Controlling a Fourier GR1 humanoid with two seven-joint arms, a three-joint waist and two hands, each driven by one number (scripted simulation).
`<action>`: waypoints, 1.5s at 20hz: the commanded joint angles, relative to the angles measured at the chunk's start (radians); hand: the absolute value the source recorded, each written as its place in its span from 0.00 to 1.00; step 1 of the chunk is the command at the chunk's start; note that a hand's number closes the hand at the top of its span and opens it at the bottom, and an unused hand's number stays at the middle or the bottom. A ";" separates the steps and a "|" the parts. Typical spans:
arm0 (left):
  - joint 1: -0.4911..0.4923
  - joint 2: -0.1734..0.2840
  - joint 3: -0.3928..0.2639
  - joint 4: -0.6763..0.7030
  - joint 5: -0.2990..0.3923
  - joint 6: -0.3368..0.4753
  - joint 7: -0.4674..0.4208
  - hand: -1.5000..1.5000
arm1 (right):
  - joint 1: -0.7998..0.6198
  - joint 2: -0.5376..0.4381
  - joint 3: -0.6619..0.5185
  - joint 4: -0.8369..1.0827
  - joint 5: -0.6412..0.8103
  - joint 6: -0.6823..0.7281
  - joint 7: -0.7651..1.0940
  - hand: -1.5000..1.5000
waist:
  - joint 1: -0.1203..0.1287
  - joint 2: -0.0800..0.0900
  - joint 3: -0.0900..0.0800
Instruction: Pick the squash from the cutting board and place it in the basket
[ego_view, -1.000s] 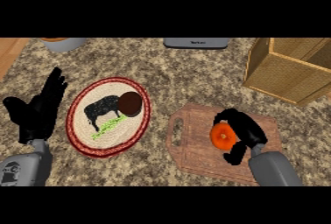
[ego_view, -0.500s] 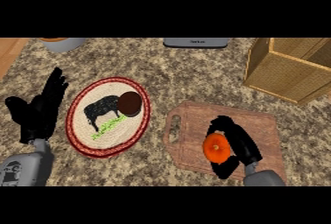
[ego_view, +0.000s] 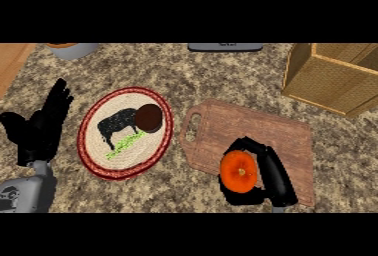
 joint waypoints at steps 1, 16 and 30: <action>-0.041 0.005 -0.005 -0.023 0.004 0.002 0.070 0.50 | 0.016 0.014 0.079 -0.239 0.061 -0.048 0.195 1.00 | -0.001 0.002 0.003; -0.012 -0.010 -0.023 -0.078 -0.014 0.011 0.076 0.50 | -0.571 -0.044 -0.308 -0.135 0.039 -0.009 0.620 1.00 | 0.019 0.006 0.003; -0.052 -0.003 -0.008 -0.001 -0.010 -0.005 0.040 0.50 | -0.871 -0.169 -0.391 0.362 0.122 -0.034 0.546 1.00 | 0.021 0.009 0.003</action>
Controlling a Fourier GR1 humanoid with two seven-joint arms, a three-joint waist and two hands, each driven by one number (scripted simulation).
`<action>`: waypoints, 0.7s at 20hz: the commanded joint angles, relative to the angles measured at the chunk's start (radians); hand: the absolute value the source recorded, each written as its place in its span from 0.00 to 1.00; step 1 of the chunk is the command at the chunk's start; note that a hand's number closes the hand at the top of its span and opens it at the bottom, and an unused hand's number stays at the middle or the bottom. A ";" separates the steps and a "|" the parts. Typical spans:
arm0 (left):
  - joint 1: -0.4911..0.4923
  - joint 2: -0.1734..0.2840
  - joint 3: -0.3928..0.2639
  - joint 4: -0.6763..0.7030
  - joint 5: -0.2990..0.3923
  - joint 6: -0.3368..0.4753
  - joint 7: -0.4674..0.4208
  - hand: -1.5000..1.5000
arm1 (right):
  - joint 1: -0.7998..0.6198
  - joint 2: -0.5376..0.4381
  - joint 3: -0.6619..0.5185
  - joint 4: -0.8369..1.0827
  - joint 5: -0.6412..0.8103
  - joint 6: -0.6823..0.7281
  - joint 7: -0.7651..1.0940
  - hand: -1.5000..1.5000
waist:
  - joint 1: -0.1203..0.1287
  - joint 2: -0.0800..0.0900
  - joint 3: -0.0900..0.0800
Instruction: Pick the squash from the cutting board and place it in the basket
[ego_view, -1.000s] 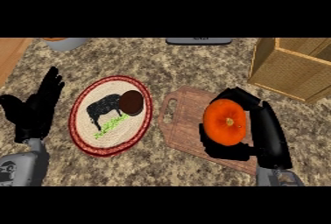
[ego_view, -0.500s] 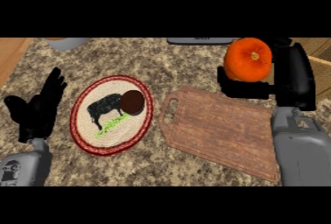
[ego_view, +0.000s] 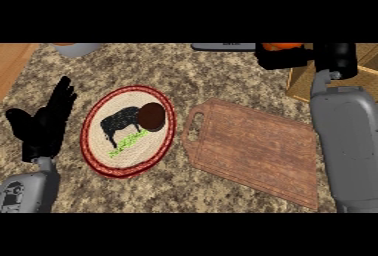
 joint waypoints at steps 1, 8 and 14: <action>0.014 0.016 0.024 0.028 0.027 -0.031 -0.019 0.50 | -0.024 -0.061 -0.043 0.146 -0.001 0.005 -0.080 1.00 | -0.001 0.001 0.000; 0.020 -0.016 0.001 -0.018 0.008 0.002 -0.016 0.50 | -0.065 -0.130 -0.123 0.439 -0.018 -0.030 -0.235 1.00 | 0.005 0.002 0.001; -0.009 -0.051 -0.050 -0.016 -0.040 0.038 0.020 0.50 | -0.170 -0.192 -0.171 0.679 -0.028 -0.041 -0.348 1.00 | 0.006 0.004 0.001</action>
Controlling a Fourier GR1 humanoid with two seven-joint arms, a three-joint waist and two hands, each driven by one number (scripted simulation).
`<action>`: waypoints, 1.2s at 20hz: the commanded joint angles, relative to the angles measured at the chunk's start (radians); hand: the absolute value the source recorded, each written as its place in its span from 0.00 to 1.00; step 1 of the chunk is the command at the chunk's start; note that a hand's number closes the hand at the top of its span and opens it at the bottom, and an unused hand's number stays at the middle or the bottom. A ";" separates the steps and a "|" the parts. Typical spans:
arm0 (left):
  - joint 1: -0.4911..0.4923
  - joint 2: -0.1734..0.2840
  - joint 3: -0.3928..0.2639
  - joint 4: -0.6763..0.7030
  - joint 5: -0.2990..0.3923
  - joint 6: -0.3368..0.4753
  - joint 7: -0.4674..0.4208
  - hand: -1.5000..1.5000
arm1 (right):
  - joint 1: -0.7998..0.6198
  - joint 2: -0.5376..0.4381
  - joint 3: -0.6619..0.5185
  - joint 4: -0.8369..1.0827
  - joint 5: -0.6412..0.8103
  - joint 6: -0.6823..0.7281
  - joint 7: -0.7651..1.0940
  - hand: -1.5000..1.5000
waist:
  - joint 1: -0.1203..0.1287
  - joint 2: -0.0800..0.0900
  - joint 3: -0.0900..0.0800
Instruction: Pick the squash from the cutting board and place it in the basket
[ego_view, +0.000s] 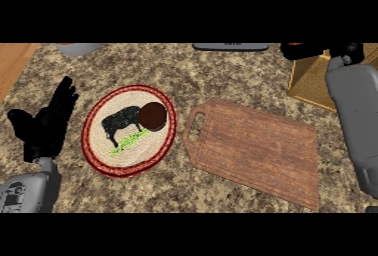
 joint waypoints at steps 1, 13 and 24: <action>0.014 -0.006 -0.001 -0.014 -0.004 0.006 -0.007 0.50 | -0.006 -0.062 -0.047 0.129 -0.033 0.019 -0.104 1.00 | -0.003 -0.001 0.000; -0.007 0.004 0.005 -0.014 0.001 -0.001 -0.002 0.50 | -0.028 -0.229 0.182 0.193 0.243 -0.033 -0.335 1.00 | 0.013 0.003 -0.003; -0.034 -0.016 -0.021 -0.022 -0.017 0.017 0.061 0.50 | -0.157 -0.206 0.189 0.477 0.391 -0.279 -0.402 1.00 | 0.016 0.006 0.001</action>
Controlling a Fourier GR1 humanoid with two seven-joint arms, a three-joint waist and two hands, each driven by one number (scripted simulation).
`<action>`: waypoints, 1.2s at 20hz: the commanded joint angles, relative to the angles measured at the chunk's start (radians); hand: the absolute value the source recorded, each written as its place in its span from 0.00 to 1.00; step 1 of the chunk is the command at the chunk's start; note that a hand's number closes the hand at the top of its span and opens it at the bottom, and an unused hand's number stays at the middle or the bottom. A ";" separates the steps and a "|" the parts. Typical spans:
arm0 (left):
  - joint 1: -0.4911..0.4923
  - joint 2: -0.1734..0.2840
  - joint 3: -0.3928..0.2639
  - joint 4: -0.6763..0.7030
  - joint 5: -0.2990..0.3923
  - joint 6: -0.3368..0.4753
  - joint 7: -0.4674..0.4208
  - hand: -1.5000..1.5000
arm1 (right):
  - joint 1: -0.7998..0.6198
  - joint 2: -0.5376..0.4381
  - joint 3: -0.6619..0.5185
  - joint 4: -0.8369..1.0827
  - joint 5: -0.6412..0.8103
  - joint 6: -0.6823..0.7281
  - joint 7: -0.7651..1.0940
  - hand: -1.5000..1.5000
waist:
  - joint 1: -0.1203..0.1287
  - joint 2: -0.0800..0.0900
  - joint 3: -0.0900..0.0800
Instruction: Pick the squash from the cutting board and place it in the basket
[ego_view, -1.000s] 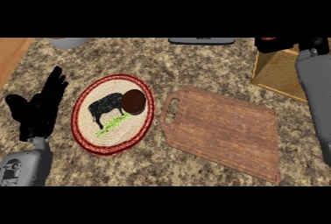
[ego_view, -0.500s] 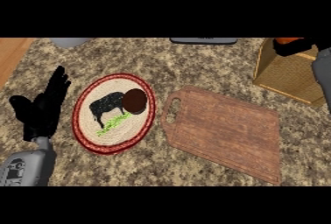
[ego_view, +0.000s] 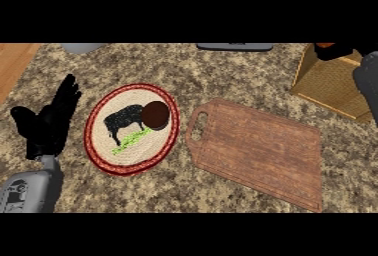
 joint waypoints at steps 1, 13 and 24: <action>0.001 0.002 0.003 0.026 -0.004 -0.003 -0.024 0.50 | -0.073 -0.012 -0.013 0.123 0.037 -0.033 -0.025 1.00 | -0.002 0.002 0.002; 0.000 -0.016 -0.013 0.032 -0.018 0.008 -0.043 0.50 | -0.152 -0.032 0.028 0.311 0.116 0.139 0.034 1.00 | 0.014 0.009 0.002; -0.068 -0.004 -0.015 0.012 -0.010 0.003 0.019 0.50 | -0.087 -0.058 0.012 0.361 0.127 0.014 -0.023 1.00 | 0.030 0.019 0.004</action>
